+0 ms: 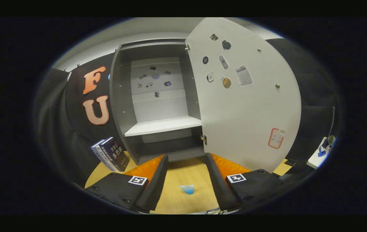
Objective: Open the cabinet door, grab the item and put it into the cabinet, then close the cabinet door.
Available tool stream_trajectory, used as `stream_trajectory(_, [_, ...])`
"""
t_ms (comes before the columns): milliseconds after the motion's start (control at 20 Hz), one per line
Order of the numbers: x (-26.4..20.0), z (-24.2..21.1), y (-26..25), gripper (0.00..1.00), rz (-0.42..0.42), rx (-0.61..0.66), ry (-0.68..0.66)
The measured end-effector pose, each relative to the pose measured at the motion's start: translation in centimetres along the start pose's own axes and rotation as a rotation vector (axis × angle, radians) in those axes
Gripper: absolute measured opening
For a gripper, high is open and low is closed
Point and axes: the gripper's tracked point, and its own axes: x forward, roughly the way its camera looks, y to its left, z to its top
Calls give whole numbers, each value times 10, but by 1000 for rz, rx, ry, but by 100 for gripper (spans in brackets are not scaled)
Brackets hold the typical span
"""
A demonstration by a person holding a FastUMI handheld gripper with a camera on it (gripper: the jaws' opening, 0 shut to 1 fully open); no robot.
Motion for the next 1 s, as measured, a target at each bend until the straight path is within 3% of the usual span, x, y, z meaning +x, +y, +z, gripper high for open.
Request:
stream_trajectory(50, [6,-8,1,73,2,-3,6])
stream_trajectory(400, [42,-74,10,99,31,-39,81])
stream_trajectory(1000, [101,-193,-19,100,-20,-113,263])
